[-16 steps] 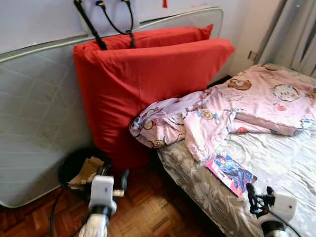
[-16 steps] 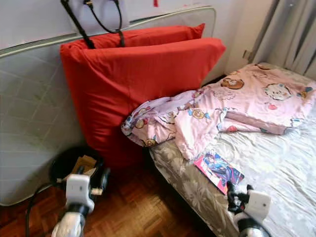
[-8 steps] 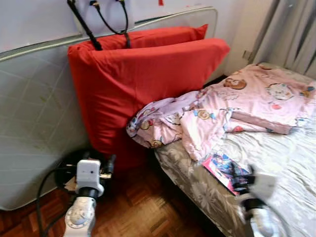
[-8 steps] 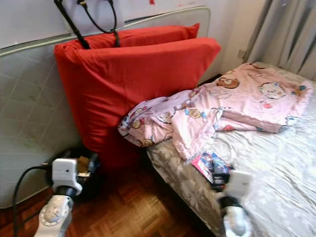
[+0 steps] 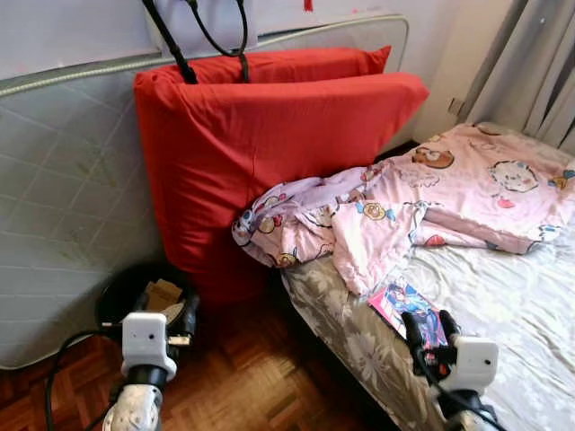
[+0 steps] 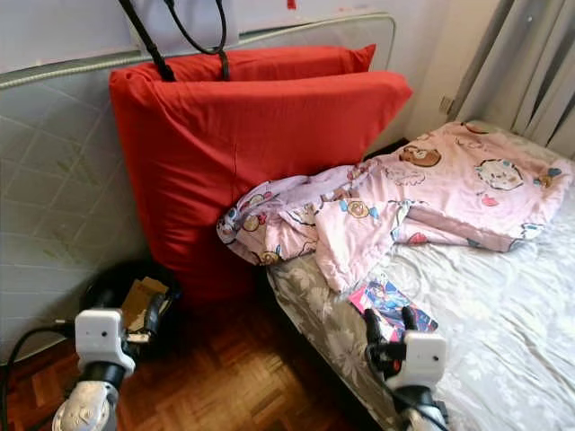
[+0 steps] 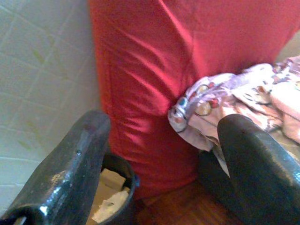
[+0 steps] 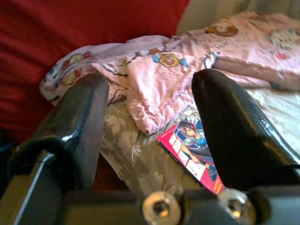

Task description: Clean up the room

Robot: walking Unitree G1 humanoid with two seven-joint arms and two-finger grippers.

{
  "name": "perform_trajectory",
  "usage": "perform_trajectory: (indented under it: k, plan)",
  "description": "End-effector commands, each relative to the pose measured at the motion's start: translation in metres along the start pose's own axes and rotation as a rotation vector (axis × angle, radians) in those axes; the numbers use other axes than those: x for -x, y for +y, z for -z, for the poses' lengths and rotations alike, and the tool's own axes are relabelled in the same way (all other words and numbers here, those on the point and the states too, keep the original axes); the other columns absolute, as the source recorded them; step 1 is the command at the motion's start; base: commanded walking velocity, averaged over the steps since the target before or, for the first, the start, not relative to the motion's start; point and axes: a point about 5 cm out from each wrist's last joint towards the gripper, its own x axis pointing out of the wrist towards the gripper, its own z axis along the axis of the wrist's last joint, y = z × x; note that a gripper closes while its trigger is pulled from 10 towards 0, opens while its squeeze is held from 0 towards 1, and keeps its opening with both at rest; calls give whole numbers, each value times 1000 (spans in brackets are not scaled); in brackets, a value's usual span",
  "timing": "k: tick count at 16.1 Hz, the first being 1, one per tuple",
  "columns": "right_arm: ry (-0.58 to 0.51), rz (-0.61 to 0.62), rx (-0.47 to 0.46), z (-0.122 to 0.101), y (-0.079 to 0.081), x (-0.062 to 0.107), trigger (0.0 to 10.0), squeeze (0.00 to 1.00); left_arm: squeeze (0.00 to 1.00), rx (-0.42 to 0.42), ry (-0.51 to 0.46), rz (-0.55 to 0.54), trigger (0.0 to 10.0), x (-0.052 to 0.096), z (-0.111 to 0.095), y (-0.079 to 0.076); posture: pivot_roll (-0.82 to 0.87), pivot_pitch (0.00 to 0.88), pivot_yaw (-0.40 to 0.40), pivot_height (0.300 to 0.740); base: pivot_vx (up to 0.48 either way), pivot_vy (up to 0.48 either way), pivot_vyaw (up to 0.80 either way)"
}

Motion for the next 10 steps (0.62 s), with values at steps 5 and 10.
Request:
perform_trajectory:
  k: [5,10]
  plan:
    - [48,177,-87,5,-22,11,10000,0,0,-9,13,47,10000,8,-5,-5,69,0,-48,740,0,0,0]
    - [54,189,-139,7,-8,3,10000,0,0,-7,20,59,10000,0,-10,-6,81,0,-23,740,0,0,0]
